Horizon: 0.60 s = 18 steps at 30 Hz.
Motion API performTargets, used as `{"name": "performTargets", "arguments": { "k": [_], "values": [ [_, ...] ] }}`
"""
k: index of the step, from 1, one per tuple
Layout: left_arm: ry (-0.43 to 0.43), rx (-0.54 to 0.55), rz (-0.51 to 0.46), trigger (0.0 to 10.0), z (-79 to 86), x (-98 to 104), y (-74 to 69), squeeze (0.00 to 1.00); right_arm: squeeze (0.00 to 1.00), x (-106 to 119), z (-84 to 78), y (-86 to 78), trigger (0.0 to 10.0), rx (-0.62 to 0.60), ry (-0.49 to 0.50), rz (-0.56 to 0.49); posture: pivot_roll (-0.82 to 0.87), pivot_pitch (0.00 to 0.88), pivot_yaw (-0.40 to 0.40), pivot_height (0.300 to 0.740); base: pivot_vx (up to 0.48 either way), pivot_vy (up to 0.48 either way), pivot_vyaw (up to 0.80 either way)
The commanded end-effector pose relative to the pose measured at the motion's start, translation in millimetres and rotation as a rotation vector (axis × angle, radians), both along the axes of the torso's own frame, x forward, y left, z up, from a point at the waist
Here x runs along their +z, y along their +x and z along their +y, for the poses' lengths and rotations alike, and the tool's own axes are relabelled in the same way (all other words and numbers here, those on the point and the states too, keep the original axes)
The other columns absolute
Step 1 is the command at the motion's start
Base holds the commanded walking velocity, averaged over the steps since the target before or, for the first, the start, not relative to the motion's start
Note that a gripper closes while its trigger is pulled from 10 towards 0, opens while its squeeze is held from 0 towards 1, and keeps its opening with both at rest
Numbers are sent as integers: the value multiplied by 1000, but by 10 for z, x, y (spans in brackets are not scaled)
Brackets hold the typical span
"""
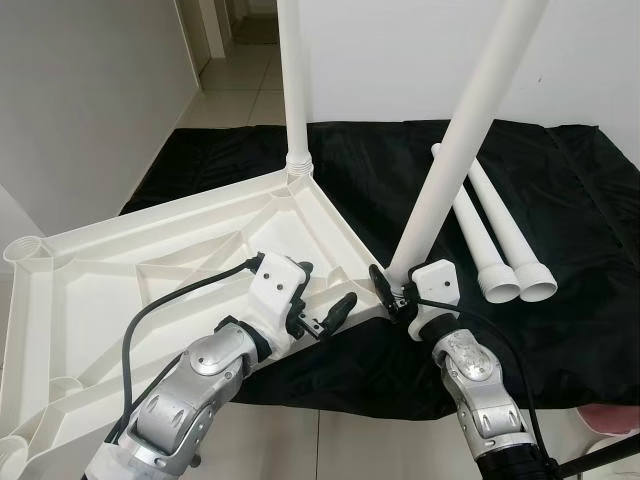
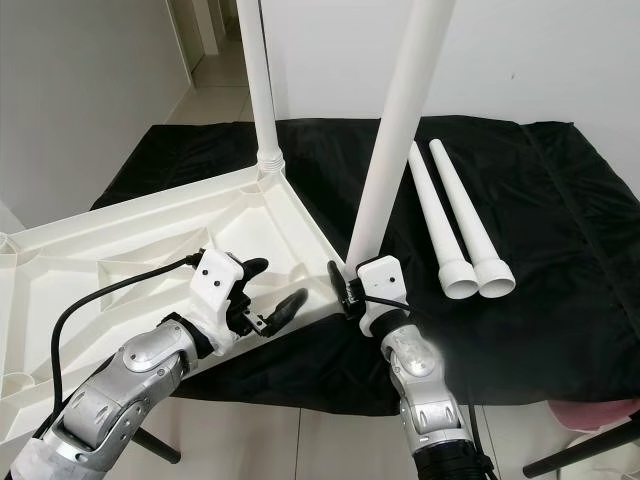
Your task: Building children table
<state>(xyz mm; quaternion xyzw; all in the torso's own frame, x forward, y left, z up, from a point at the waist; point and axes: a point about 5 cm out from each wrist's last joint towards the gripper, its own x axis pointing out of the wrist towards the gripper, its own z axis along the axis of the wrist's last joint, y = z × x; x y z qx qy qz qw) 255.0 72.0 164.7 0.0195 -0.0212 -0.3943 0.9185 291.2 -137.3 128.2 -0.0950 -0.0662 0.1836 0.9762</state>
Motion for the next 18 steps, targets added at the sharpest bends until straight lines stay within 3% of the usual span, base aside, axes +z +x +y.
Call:
{"name": "performTargets", "arguments": {
  "k": [1,8,18],
  "values": [
    [15,-91,-7,10000,2,-1,-15,0,0,-321,17,-56,10000,15,-14,183,-48,58,72,740,0,0,0],
    [12,-88,-4,10000,-1,-4,-29,0,0,-381,54,-41,10000,41,1,270,-44,61,70,740,0,0,0],
    [9,-88,-3,10000,-9,-4,-27,0,0,-374,37,-22,10000,18,-7,280,-47,57,67,740,0,0,0]
  ]
}}
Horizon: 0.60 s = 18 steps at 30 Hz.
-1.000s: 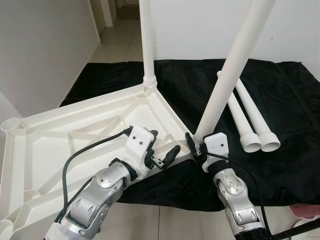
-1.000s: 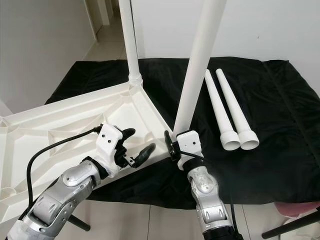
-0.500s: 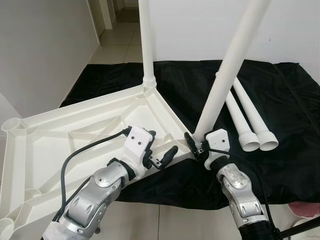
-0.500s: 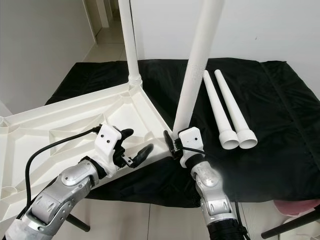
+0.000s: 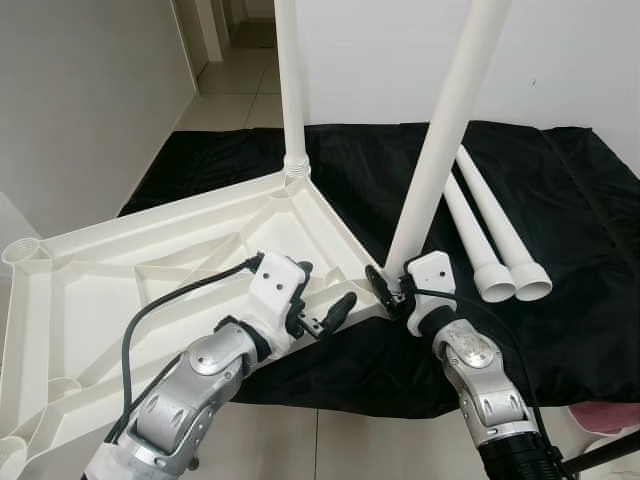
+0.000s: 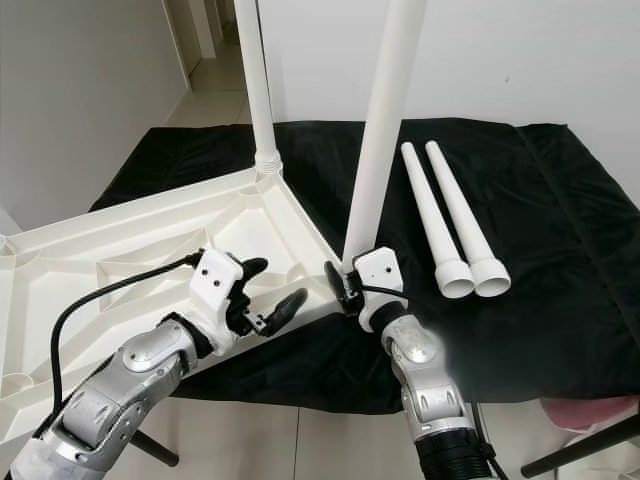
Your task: Building children table
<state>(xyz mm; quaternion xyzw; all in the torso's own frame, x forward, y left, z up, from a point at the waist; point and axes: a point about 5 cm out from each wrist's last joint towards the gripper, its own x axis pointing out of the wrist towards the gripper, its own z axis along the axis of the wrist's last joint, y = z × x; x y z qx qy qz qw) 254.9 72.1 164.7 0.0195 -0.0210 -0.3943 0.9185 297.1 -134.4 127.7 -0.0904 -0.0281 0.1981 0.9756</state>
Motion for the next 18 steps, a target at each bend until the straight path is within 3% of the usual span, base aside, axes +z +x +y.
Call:
{"name": "performTargets", "arguments": {
  "k": [1,13,18],
  "values": [
    [7,-87,-3,10000,-10,-2,-26,0,0,-363,9,-81,10000,-13,2,204,-47,57,67,740,0,0,0],
    [-1,-85,0,10000,-27,-5,-28,0,0,-335,-30,-48,10000,-311,94,211,-49,58,57,740,0,0,0],
    [-8,-78,0,10000,-30,-3,-21,0,0,-304,85,-84,10000,-414,158,190,-50,59,53,740,0,0,0]
  ]
}}
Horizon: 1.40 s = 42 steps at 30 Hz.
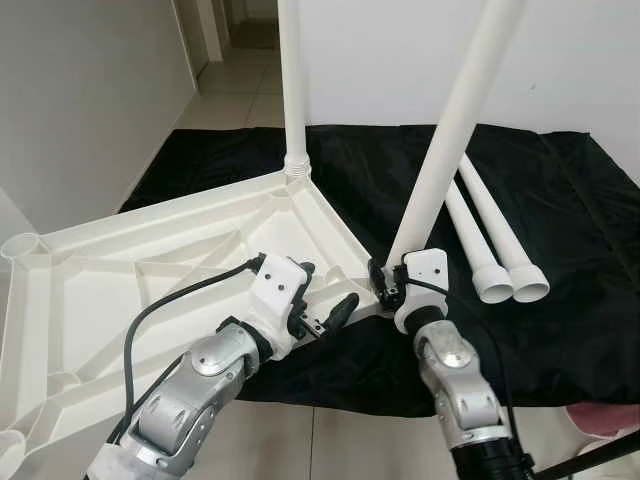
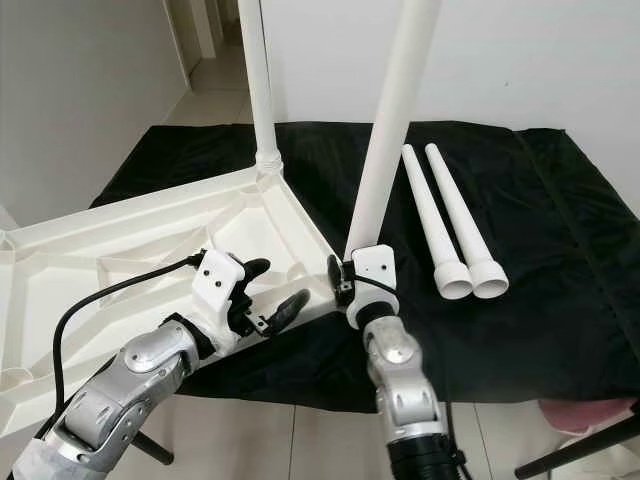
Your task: Building children table
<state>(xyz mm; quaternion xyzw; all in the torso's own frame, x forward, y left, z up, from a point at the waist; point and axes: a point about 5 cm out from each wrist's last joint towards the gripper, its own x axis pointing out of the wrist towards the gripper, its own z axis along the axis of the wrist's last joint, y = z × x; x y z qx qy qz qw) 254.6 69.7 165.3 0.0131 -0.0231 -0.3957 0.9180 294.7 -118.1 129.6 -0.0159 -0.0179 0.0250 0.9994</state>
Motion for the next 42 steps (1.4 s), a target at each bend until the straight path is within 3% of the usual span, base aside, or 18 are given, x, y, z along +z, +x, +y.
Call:
{"name": "performTargets", "arguments": {
  "k": [1,6,13,14,15,22,23,31,42],
  "values": [
    [4,-74,-2,10000,-7,-9,-16,0,0,-305,-67,-58,10000,-101,44,160,-50,56,51,740,0,0,0],
    [5,-75,-1,10000,-9,-12,-18,0,0,-266,-44,-69,10000,-200,70,146,-45,55,48,740,0,0,0],
    [8,-83,5,10000,-1,-15,-25,0,0,-207,-40,-63,10000,-174,74,100,-47,57,58,740,0,0,0],
    [8,-83,6,10000,-2,-14,-24,0,533,-176,-51,-59,10000,-168,72,75,-47,60,58,740,0,0,0],
    [8,-84,6,10000,-2,-13,-24,0,1000,-155,-59,-56,10000,-159,77,59,-47,60,58,740,0,0,0],
    [9,-84,8,10000,0,-15,-22,0,1000,-53,-148,-19,10000,-119,57,-11,-48,59,59,740,0,0,0],
    [9,-85,8,10000,-1,-14,-22,0,0,-33,-175,-1,10000,-83,50,-20,-48,60,61,740,0,0,0],
    [14,-94,9,10000,-10,-24,-33,0,0,54,-291,89,10000,57,12,-72,-48,46,62,740,0,0,0],
    [17,-97,5,10000,-27,-24,-33,0,0,118,-230,142,10000,320,-39,-111,-46,32,55,740,0,0,0]
  ]
}}
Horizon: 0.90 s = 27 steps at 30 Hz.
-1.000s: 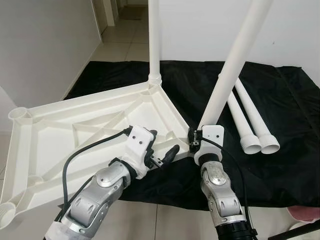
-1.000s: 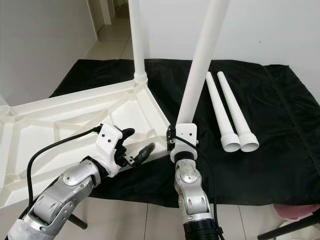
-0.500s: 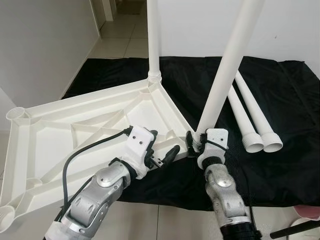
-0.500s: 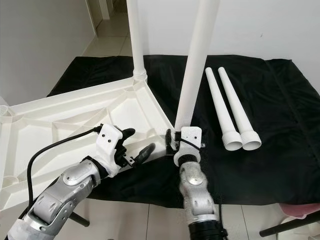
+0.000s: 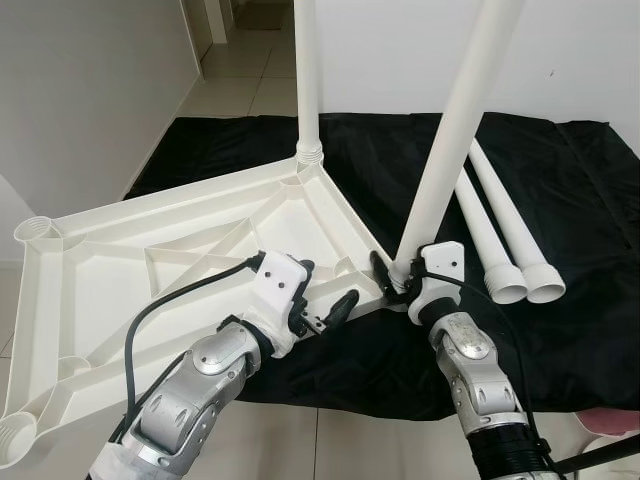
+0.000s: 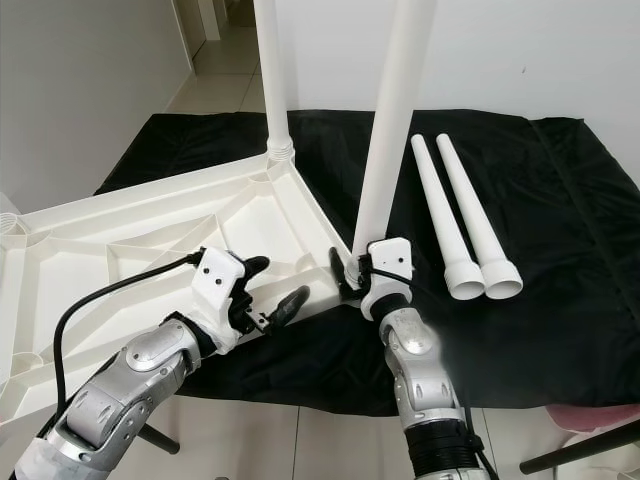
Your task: Building children table
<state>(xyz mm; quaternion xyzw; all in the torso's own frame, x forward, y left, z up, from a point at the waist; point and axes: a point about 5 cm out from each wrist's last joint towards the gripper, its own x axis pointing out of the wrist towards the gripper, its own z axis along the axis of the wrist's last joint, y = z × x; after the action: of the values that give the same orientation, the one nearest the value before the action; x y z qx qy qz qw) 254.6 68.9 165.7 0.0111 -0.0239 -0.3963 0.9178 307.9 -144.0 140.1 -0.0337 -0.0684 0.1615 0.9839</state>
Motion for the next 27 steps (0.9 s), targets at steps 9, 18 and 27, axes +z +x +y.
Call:
{"name": "performTargets", "arguments": {
  "k": [9,18,27],
  "values": [
    [44,-133,22,10000,-53,-64,-88,0,0,83,-98,92,10000,140,-82,-44,-45,31,53,740,0,0,0],
    [83,-198,53,10000,-100,-118,-168,0,0,110,-222,190,10000,234,-158,-40,-46,28,60,740,0,0,0],
    [98,-196,55,10000,-98,-118,-157,0,0,78,-256,216,3216,291,-195,-30,-46,27,63,740,0,0,0]
  ]
}}
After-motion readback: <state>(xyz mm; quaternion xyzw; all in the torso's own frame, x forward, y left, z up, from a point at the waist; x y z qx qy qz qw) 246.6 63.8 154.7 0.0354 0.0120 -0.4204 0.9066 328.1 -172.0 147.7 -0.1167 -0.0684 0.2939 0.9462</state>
